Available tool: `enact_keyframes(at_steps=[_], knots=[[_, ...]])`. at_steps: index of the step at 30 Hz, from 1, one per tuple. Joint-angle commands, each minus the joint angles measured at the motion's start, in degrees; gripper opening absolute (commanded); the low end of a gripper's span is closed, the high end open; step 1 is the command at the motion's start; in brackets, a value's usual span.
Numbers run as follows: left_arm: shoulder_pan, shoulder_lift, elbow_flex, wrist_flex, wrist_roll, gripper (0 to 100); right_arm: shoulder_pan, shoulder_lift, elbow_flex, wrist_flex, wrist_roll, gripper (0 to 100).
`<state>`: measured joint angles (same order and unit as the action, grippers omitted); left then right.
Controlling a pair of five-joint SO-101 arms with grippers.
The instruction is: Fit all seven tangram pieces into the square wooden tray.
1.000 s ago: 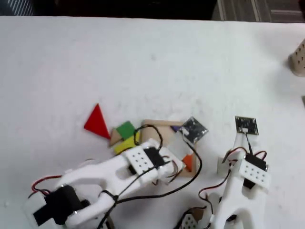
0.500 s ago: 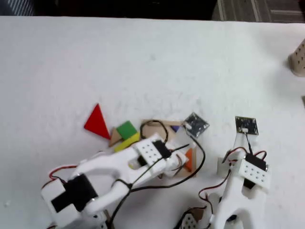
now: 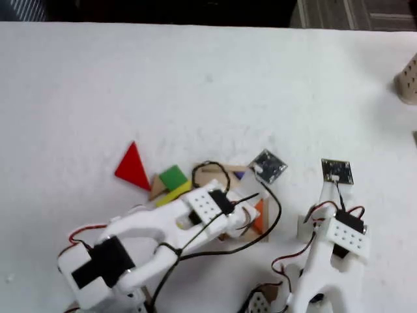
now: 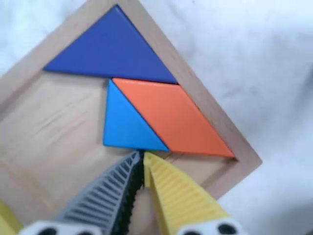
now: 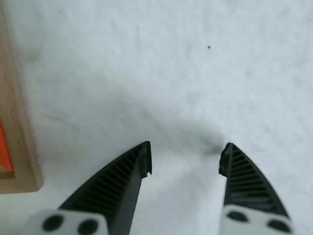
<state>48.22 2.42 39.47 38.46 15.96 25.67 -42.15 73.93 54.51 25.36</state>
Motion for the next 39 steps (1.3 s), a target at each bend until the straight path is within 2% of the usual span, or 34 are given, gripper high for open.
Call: enact_keyframes(at_steps=[1, 7, 17, 22, 29, 34, 39], knots=[[-1.1, -0.4, -3.7, -1.2, 0.6, 2, -0.3, -1.5, -0.3, -0.8, 0.7, 22.6], [-0.9, -0.4, -3.3, -0.7, 0.3, 2, -0.3, -1.5, -0.3, -0.8, 0.7, 22.6], [-2.7, -8.8, -3.3, 10.5, 0.2, 2, -0.3, -1.5, -0.3, -0.8, 0.7, 22.6], [-10.8, -13.5, -3.3, 15.0, 0.2, 2, -0.3, -1.5, -0.3, -0.8, 0.7, 22.6], [-24.2, -16.6, -3.9, 14.6, 0.8, 2, -0.3, -1.5, -0.3, -0.8, 0.7, 22.6], [-32.8, -16.8, -3.7, 13.8, 8.3, 2, -0.3, -1.5, -0.3, -0.8, 0.7, 22.6], [-38.6, -16.7, -3.6, 13.9, 11.7, 2, -0.3, -1.5, -0.3, -0.8, 0.7, 22.6]])
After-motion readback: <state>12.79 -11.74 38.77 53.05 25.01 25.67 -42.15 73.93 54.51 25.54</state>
